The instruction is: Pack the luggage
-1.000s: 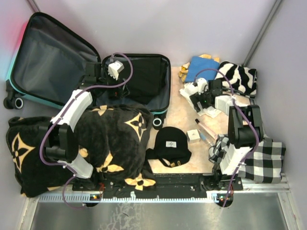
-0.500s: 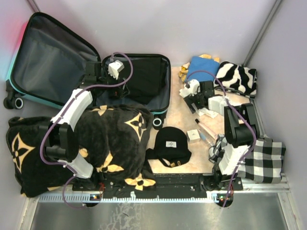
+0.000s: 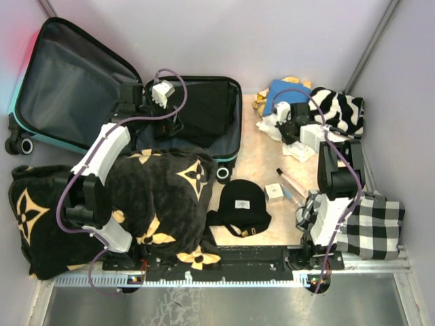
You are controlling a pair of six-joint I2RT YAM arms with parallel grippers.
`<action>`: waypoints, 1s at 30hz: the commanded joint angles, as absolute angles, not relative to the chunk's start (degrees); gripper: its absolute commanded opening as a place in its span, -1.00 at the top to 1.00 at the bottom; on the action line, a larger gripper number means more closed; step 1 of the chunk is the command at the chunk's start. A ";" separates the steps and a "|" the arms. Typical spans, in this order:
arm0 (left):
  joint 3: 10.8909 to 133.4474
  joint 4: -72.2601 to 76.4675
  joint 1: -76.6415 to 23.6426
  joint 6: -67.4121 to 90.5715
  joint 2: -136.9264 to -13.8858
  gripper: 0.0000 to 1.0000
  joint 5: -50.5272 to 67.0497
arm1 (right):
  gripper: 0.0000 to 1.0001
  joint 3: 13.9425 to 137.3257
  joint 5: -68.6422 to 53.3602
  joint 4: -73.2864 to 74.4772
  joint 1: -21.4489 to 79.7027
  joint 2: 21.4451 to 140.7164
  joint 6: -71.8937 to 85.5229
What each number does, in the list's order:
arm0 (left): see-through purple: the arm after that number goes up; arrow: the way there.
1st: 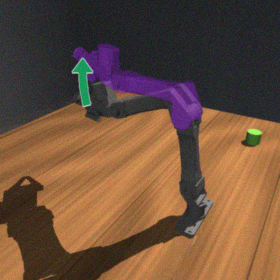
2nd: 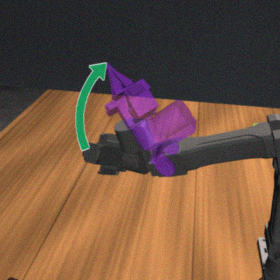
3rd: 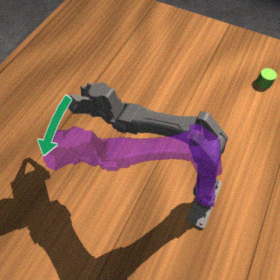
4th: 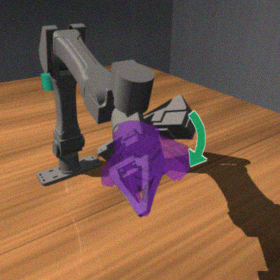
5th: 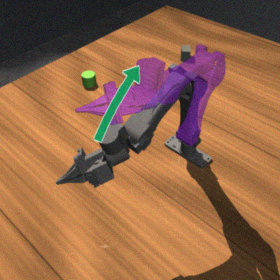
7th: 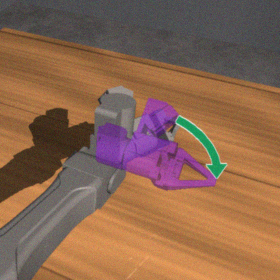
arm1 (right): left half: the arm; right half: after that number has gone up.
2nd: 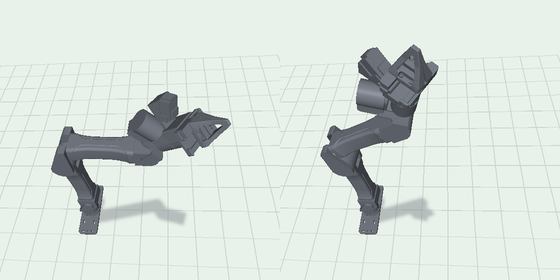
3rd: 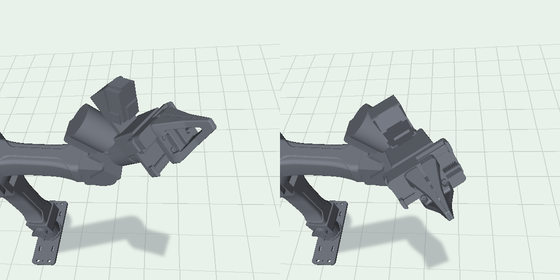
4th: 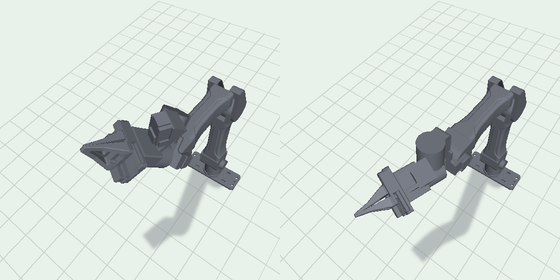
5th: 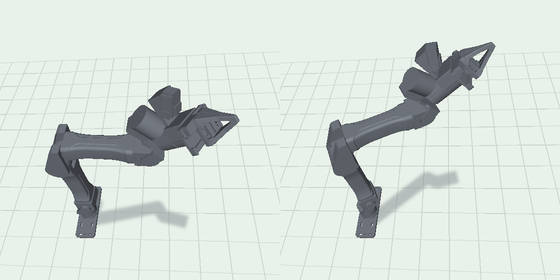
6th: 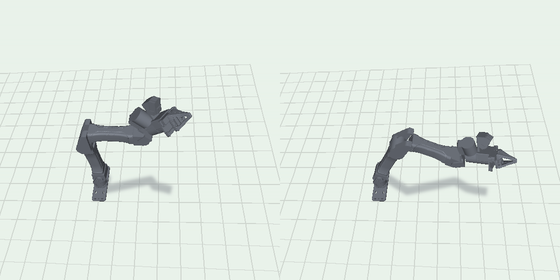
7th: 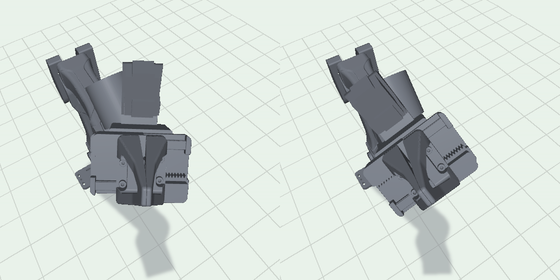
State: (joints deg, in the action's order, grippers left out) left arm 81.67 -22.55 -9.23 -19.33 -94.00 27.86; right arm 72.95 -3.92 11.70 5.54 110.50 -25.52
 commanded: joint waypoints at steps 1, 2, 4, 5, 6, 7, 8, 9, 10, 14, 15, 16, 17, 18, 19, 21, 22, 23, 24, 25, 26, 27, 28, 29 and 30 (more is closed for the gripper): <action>84.05 -22.74 -8.81 -18.20 -94.22 -0.97 28.39 | 1.00 80.34 -9.65 24.38 2.84 110.85 -27.51; 84.29 -22.80 -8.67 -17.90 -94.10 -0.97 28.33 | 1.00 82.04 -10.83 26.02 2.82 110.10 -27.97; 84.61 -22.70 -8.41 -16.98 -93.98 -0.97 28.10 | 1.00 84.95 -13.42 28.77 2.77 108.28 -28.42; 84.71 -22.60 -8.17 -16.77 -93.88 -0.97 28.14 | 1.00 86.40 -14.48 30.06 2.77 107.43 -28.60; 84.72 -22.48 -7.98 -16.64 -93.73 -0.97 28.15 | 1.00 87.99 -15.92 31.51 2.80 106.57 -28.83; 84.80 -22.50 -7.89 -16.60 -93.63 -0.97 28.16 | 1.00 89.59 -16.51 32.99 2.81 105.86 -29.02; 84.77 -22.46 -7.79 -16.47 -93.41 -0.97 28.09 | 1.00 91.19 -17.33 34.25 2.81 105.25 -29.19; 84.73 -22.35 -7.67 -16.27 -93.22 -0.97 28.12 | 1.00 92.93 -17.92 35.67 2.81 104.68 -29.44; 84.68 -22.26 -7.57 -16.07 -92.98 -0.97 28.12 | 1.00 94.56 -18.68 36.96 2.81 104.25 -29.78; 84.47 -21.65 -6.83 -14.48 -92.42 -0.97 28.52 | 1.00 102.11 -21.58 41.07 3.30 103.20 -29.52; 84.40 -21.48 -6.59 -14.08 -92.38 -0.97 28.86 | 1.00 104.04 -21.88 41.65 3.86 103.27 -29.41; 84.30 -21.26 -6.33 -13.52 -92.31 -0.97 29.16 | 1.00 105.87 -22.06 42.00 4.58 103.25 -29.25; 84.18 -21.08 -6.13 -12.92 -92.29 -0.97 29.38 | 1.00 107.42 -22.07 42.05 6.07 103.28 -29.07; 84.22 -20.92 -5.89 -12.33 -92.29 -0.97 29.74 | 1.00 108.95 -21.99 42.01 7.32 103.34 -28.95; 84.26 -20.80 -5.67 -11.85 -92.24 -0.97 29.94 | 1.00 110.35 -22.16 41.74 8.67 103.27 -28.91; 84.28 -20.54 -5.14 -11.04 -92.12 -0.97 30.14 | 1.00 111.95 -22.05 40.19 11.91 103.09 -28.96; 84.21 -20.38 -4.86 -10.62 -91.97 -0.97 30.29 | 1.00 112.57 -21.58 39.18 13.77 103.21 -29.19; 84.19 -20.25 -4.49 -10.14 -91.82 -0.97 30.44 | 1.00 113.19 -21.06 38.25 15.72 103.42 -29.37; 84.20 -20.08 -4.12 -9.58 -91.70 -0.97 30.52 | 1.00 113.92 -20.48 37.49 17.77 103.87 -29.60; 84.16 -19.92 -3.67 -8.88 -91.63 -0.97 30.67 | 1.00 114.94 -19.85 36.88 19.68 104.53 -29.75; 84.13 -19.69 -3.05 -7.82 -91.59 -0.97 30.82 | 1.00 115.56 -19.35 36.41 21.64 105.34 -29.91; 84.05 -19.42 -2.47 -6.45 -91.51 -0.97 31.15 | 1.00 116.06 -19.03 36.06 23.19 106.14 -30.01; 83.88 -19.16 -1.74 -5.23 -91.37 -0.97 31.76 | 1.00 116.25 -18.83 35.61 24.90 107.06 -30.01; 83.60 -18.90 -1.07 -4.19 -91.17 -0.97 32.29 | 1.00 116.15 -18.70 34.88 26.34 107.70 -29.93; 83.28 -18.63 -0.39 -3.53 -90.84 -0.97 32.54 | 1.00 116.04 -18.59 34.06 27.64 108.36 -29.84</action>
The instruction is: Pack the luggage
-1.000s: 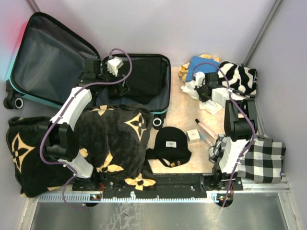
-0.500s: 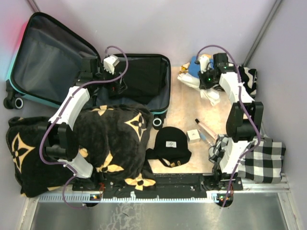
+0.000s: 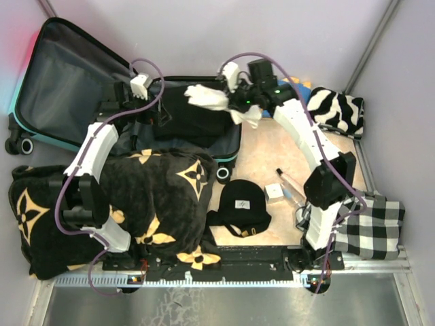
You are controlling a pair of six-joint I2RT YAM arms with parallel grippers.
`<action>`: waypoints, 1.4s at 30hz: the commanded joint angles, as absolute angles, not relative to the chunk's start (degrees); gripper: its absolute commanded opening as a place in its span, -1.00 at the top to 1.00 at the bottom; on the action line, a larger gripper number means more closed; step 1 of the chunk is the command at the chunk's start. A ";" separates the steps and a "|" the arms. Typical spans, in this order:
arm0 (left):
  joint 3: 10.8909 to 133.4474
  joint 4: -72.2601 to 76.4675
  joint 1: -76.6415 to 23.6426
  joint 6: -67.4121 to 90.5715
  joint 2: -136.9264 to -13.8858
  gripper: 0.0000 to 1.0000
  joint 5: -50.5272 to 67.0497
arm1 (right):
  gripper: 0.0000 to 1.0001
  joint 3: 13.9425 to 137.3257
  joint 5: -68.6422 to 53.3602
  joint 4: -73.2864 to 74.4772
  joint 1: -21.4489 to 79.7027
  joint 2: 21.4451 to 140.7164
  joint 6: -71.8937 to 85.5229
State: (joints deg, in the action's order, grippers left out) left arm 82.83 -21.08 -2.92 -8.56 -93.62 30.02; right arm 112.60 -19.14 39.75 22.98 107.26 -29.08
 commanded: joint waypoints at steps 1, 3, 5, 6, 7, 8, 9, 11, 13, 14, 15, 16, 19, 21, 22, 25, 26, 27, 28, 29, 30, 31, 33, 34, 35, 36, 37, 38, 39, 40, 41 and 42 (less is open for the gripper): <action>82.69 -18.44 0.17 -3.13 -90.47 -0.97 32.77 | 1.00 116.01 -18.42 33.21 29.01 109.17 -29.88; 81.92 -18.46 1.14 -3.01 -89.76 -0.97 32.57 | 1.00 115.83 -18.09 31.44 31.31 110.82 -30.04; 81.36 -18.69 1.77 -3.51 -89.14 -0.97 32.26 | 1.00 115.29 -18.08 30.14 33.28 112.59 -30.26; 81.12 -18.79 2.07 -3.66 -88.86 -0.97 32.11 | 1.00 115.05 -18.05 29.76 33.95 113.74 -30.60; 80.88 -18.87 2.30 -3.63 -88.65 -0.97 32.06 | 1.00 114.55 -18.03 29.27 34.53 114.72 -30.99; 80.60 -18.83 2.57 -3.68 -88.38 -0.97 32.06 | 1.00 114.20 -18.12 28.79 34.96 115.57 -31.24; 80.34 -18.81 2.68 -3.65 -88.13 -0.97 32.08 | 1.00 113.83 -18.27 28.45 35.36 116.52 -31.54; 79.94 -18.76 2.94 -3.60 -87.69 -0.97 32.21 | 1.00 113.29 -18.07 28.06 35.82 118.55 -32.13; 79.70 -18.96 3.04 -3.69 -87.42 -0.97 32.21 | 1.00 112.80 -17.98 28.27 35.99 120.40 -32.57; 79.64 -19.10 3.13 -3.91 -87.33 -0.97 32.23 | 1.00 112.14 -17.85 28.30 36.00 121.11 -32.82; 79.63 -19.20 3.18 -4.14 -87.28 -0.97 32.20 | 1.00 111.22 -17.60 28.34 35.95 121.57 -33.37; 79.61 -19.31 3.17 -4.27 -87.19 -0.97 32.20 | 1.00 110.28 -17.46 28.39 35.95 121.91 -33.85; 79.72 -19.67 3.25 -5.11 -87.11 -0.97 32.49 | 1.00 106.06 -18.38 28.56 35.95 122.08 -34.32; 79.57 -19.85 3.28 -5.64 -87.04 -0.97 32.58 | 1.00 103.44 -19.90 28.61 35.96 121.81 -34.42; 79.42 -19.86 3.26 -5.88 -86.97 -0.97 32.60 | 1.00 102.40 -20.39 28.42 35.95 121.88 -34.14; 79.12 -20.10 3.35 -6.45 -86.98 -0.97 33.07 | 0.95 102.54 -21.36 29.83 35.95 122.97 -32.44; 79.10 -20.24 3.35 -6.62 -87.01 -0.97 33.25 | 0.90 103.33 -21.48 30.78 35.95 123.50 -32.10; 79.10 -20.36 3.41 -6.76 -86.99 -0.97 33.38 | 0.89 104.34 -21.79 32.17 35.95 124.11 -32.15; 79.11 -20.45 3.40 -6.91 -87.01 -0.97 33.40 | 0.88 105.10 -21.99 33.16 35.95 124.55 -31.98; 79.17 -20.48 3.36 -7.13 -87.01 -0.97 33.44 | 0.87 105.62 -22.21 34.13 35.99 124.70 -32.13; 79.21 -20.53 3.34 -7.36 -87.08 -0.97 33.48 | 0.84 105.97 -22.54 35.20 35.95 124.65 -32.55; 79.31 -20.68 3.34 -7.71 -87.10 -0.97 33.58 | 0.77 106.17 -22.79 36.10 35.96 124.49 -32.65; 79.46 -20.82 3.37 -8.12 -87.20 -0.97 33.73 | 0.66 107.46 -23.71 38.65 35.95 124.37 -32.42; 79.40 -20.91 3.37 -8.25 -87.27 -0.97 33.71 | 0.57 108.54 -24.18 39.83 35.97 124.43 -31.76; 79.40 -20.96 3.32 -8.40 -87.34 -0.97 33.92 | 0.41 109.73 -24.52 40.99 35.95 124.55 -31.02; 79.45 -21.07 3.34 -8.53 -87.48 -0.97 34.43 | 0.21 110.88 -24.74 41.76 35.98 124.54 -29.97; 79.41 -21.09 3.31 -8.90 -87.67 -0.97 35.61 | 0.01 112.10 -25.01 42.35 35.96 124.54 -28.87; 79.37 -21.28 3.30 -9.56 -87.79 -0.96 37.29 | -0.06 113.25 -25.30 43.00 35.95 124.50 -28.15; 79.41 -21.56 3.26 -10.37 -87.99 -0.95 39.37 | -0.08 114.51 -25.53 43.40 35.95 124.41 -27.51; 79.45 -21.88 3.25 -10.67 -88.29 -0.94 40.67 | -0.08 116.04 -25.50 43.68 35.89 124.27 -26.76; 79.45 -22.15 3.11 -10.79 -88.63 -0.92 41.79 | -0.08 117.12 -25.60 43.99 35.74 124.01 -25.86; 79.52 -22.48 3.03 -10.97 -89.13 -0.89 42.56 | -0.09 118.02 -25.82 44.20 35.38 123.75 -25.17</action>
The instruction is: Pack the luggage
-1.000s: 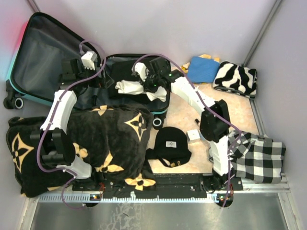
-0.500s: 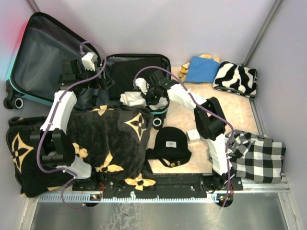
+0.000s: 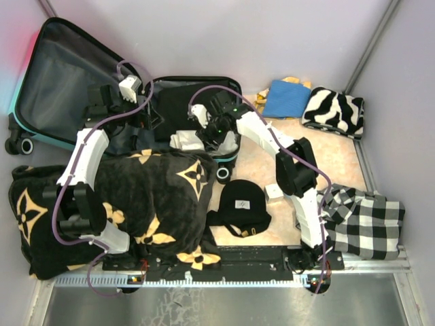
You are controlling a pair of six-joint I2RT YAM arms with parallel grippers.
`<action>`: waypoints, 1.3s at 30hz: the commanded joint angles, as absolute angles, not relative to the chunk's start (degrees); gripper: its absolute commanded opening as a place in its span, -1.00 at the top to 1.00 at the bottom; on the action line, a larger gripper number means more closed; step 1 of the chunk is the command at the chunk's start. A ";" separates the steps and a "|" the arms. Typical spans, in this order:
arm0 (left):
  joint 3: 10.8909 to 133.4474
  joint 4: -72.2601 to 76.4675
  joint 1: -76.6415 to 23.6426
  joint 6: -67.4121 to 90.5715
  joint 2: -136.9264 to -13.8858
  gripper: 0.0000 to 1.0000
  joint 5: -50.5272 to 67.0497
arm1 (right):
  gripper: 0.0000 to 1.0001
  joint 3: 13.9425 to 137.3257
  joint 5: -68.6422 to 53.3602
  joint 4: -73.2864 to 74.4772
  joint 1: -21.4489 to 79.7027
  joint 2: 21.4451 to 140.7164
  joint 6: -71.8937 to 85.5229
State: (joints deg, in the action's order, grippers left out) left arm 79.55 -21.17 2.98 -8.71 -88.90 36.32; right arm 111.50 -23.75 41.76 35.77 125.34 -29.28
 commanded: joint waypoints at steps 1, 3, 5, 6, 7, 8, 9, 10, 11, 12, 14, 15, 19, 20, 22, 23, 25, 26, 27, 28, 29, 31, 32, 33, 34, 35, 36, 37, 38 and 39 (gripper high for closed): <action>79.68 -22.86 2.84 -11.45 -89.65 -0.86 43.17 | -0.10 118.69 -26.07 44.24 34.96 123.49 -24.41; 80.32 -24.10 2.07 -12.86 -91.06 -0.77 44.31 | -0.16 119.72 -26.83 44.44 34.14 122.83 -23.32; 80.57 -24.68 1.12 -13.74 -92.34 -0.66 44.66 | -0.17 120.09 -27.34 44.49 33.28 122.20 -22.91; 80.76 -24.70 0.45 -13.86 -93.10 -0.58 44.81 | -0.16 120.00 -27.55 44.50 32.80 121.79 -22.75; 80.89 -24.70 -0.30 -14.07 -93.78 -0.51 45.01 | -0.14 119.97 -27.60 44.54 32.42 121.40 -22.32; 81.06 -24.76 -1.14 -14.44 -94.68 -0.45 45.00 | -0.12 119.86 -27.96 44.64 31.68 121.16 -21.69; 81.14 -24.86 -2.59 -14.99 -95.45 -0.40 44.69 | -0.12 119.77 -29.05 44.72 30.85 120.46 -20.67; 81.20 -25.06 -3.89 -15.68 -96.38 -0.34 44.04 | -0.11 119.22 -30.49 44.58 29.92 119.60 -19.61; 81.21 -25.37 -5.05 -16.92 -97.20 -0.30 43.13 | -0.12 118.11 -32.26 44.05 28.82 118.64 -18.67; 81.31 -25.70 -6.31 -17.95 -98.27 -0.28 42.13 | -0.12 116.62 -33.24 43.16 27.76 117.23 -17.84; 81.66 -26.60 -8.33 -19.86 -100.43 -0.25 40.09 | -0.15 112.51 -34.48 41.69 25.45 114.06 -17.17; 81.86 -26.82 -8.97 -20.28 -101.64 -0.22 38.60 | -0.17 110.47 -34.72 41.19 24.40 112.42 -17.13; 82.97 -28.53 -9.61 -21.75 -106.26 -0.13 35.13 | -0.24 103.95 -35.88 43.06 19.91 106.82 -18.68; 83.31 -29.25 -9.77 -22.57 -107.46 -0.11 34.43 | -0.30 102.80 -35.98 44.24 18.42 105.75 -19.53; 83.53 -30.50 -10.64 -24.43 -109.79 -0.07 31.63 | -0.40 100.26 -35.95 47.53 16.02 103.65 -21.31; 83.81 -31.22 -11.16 -25.44 -110.88 -0.06 30.07 | -0.48 99.23 -35.85 48.37 14.53 102.95 -21.52; 85.00 -33.24 -12.56 -26.66 -112.74 -0.05 26.59 | -0.60 97.45 -36.09 49.10 11.21 101.79 -21.35; 85.73 -34.10 -12.99 -26.93 -113.62 -0.05 25.10 | -0.64 96.79 -35.84 48.90 9.53 101.25 -21.06; 86.42 -34.75 -13.27 -27.08 -114.34 -0.05 24.03 | -0.66 96.18 -34.43 48.24 7.99 100.81 -20.45; 87.07 -35.28 -13.41 -27.16 -114.97 -0.06 23.26 | -0.68 95.81 -33.36 47.65 6.56 100.39 -19.98; 87.59 -35.62 -13.44 -27.19 -115.28 -0.10 22.73 | -0.69 95.46 -32.46 46.72 4.99 99.99 -19.71; 88.60 -36.37 -13.45 -27.09 -115.01 -0.29 22.55 | -0.72 95.32 -30.85 44.85 1.36 99.64 -18.83; 89.12 -36.63 -13.45 -26.90 -114.66 -0.42 22.76 | -0.74 95.77 -30.03 44.12 0.08 99.89 -18.48; 89.79 -36.83 -13.33 -26.57 -114.07 -0.55 23.25 | -0.74 96.51 -28.88 43.58 -0.88 100.56 -18.48; 90.37 -37.08 -13.23 -26.24 -113.06 -0.65 24.21 | -0.75 97.53 -26.75 42.96 -1.37 101.38 -18.53; 90.77 -36.91 -13.12 -25.75 -112.20 -0.71 24.68 | -0.77 98.28 -24.44 41.68 -1.56 102.41 -18.73; 90.87 -36.39 -13.00 -25.34 -111.18 -0.77 25.02 | -0.79 99.27 -22.70 40.72 -1.58 103.63 -19.40; 90.80 -35.63 -12.81 -25.05 -110.08 -0.81 25.39 | -0.81 99.98 -21.68 39.50 -1.58 105.31 -19.96; 90.57 -34.69 -12.60 -24.80 -109.07 -0.84 25.60 | -0.84 100.65 -21.22 38.21 -1.58 106.65 -20.44; 90.27 -33.66 -12.39 -24.40 -108.09 -0.87 25.58 | -0.86 101.52 -21.15 37.13 -1.63 108.21 -20.95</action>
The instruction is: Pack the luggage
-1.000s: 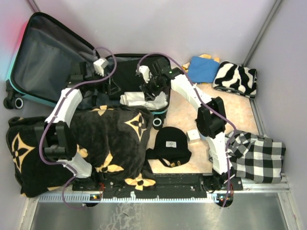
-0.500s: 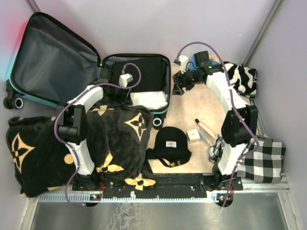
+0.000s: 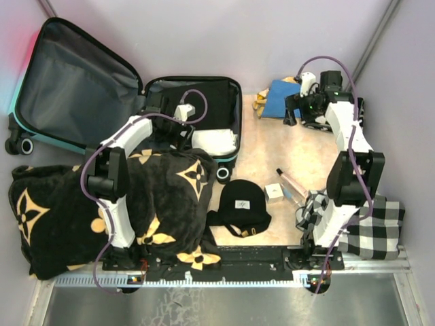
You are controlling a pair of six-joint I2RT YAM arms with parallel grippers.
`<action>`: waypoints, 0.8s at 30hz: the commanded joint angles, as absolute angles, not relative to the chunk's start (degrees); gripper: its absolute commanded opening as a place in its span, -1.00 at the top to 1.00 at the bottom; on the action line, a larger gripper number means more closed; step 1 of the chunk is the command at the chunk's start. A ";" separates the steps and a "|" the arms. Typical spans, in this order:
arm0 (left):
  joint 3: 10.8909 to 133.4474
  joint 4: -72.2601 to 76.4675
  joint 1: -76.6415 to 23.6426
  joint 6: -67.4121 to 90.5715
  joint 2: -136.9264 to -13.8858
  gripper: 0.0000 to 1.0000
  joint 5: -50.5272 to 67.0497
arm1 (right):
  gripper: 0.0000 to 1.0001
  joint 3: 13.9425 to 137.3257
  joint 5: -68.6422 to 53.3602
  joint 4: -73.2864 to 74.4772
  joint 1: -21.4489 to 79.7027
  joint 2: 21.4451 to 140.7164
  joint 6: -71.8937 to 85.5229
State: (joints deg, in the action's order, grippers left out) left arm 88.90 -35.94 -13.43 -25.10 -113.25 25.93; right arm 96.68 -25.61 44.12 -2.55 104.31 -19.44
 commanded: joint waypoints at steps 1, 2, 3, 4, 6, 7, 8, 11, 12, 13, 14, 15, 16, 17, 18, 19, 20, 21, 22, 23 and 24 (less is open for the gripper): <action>90.08 -32.62 -12.06 -24.01 -107.29 -0.88 25.69 | -0.86 102.99 -21.29 36.47 -1.51 110.10 -21.23; 90.03 -31.82 -11.67 -23.61 -106.44 -0.89 25.85 | -0.86 105.24 -21.44 36.24 -1.50 112.40 -21.09; 90.12 -31.29 -11.28 -23.23 -105.84 -0.90 26.02 | -0.86 108.08 -21.43 36.59 -1.52 114.63 -20.69; 90.31 -30.86 -10.85 -22.68 -105.15 -0.90 26.03 | -0.85 110.84 -21.28 37.18 -1.56 117.09 -20.39; 90.60 -30.35 -9.85 -21.77 -103.85 -0.91 26.33 | -0.84 115.78 -19.81 38.35 -1.58 120.96 -20.36; 90.61 -30.18 -9.56 -21.42 -103.08 -0.93 26.38 | -0.85 117.72 -18.78 38.76 -1.68 122.43 -20.60; 90.49 -30.01 -9.36 -21.24 -102.38 -0.94 26.25 | -0.87 119.03 -17.59 38.86 -1.78 123.44 -20.89; 89.80 -29.63 -9.32 -21.15 -100.53 -1.00 25.40 | -0.89 121.71 -15.79 40.16 -2.95 125.80 -22.29; 89.56 -29.63 -9.29 -21.06 -99.98 -1.00 25.24 | -0.89 122.26 -15.61 40.79 -3.52 126.30 -22.69; 89.30 -29.58 -9.27 -20.90 -99.34 -1.00 25.03 | -0.89 122.52 -15.29 41.44 -4.26 126.64 -23.10; 89.11 -29.61 -9.30 -20.77 -98.93 -1.00 25.01 | -0.89 122.63 -15.07 41.93 -4.98 126.85 -23.52; 88.93 -29.57 -9.27 -20.68 -98.58 -1.00 25.04 | -0.89 122.48 -14.94 42.19 -5.84 126.99 -23.86; 88.72 -29.47 -9.35 -20.61 -98.27 -1.00 25.11 | -0.89 122.20 -14.75 42.22 -6.76 127.03 -24.12; 88.54 -29.37 -9.26 -20.72 -98.04 -1.00 25.22 | -0.89 121.83 -14.45 42.13 -7.63 127.12 -24.28; 88.43 -29.28 -9.28 -20.75 -97.89 -1.00 25.27 | -0.91 121.54 -14.15 41.98 -8.53 127.40 -24.41; 88.34 -29.19 -9.31 -20.82 -97.89 -1.00 25.38 | -0.93 121.52 -14.07 41.92 -9.32 128.06 -24.37; 88.27 -29.06 -9.25 -20.89 -97.95 -1.00 25.51 | -0.95 121.88 -13.92 41.97 -10.06 128.90 -24.12; 88.22 -28.82 -9.28 -20.94 -98.04 -1.00 25.75 | -0.96 122.89 -13.78 42.13 -10.73 129.92 -23.80; 88.17 -28.56 -9.30 -21.12 -98.15 -1.00 26.09 | -0.96 123.91 -13.73 42.49 -11.21 131.16 -23.30; 88.20 -28.31 -9.26 -21.22 -98.31 -1.00 26.40 | -0.96 125.16 -13.71 42.65 -11.49 132.47 -22.72; 88.28 -28.03 -9.34 -21.38 -98.44 -1.00 26.71 | -0.97 126.41 -13.74 42.94 -11.73 133.67 -22.20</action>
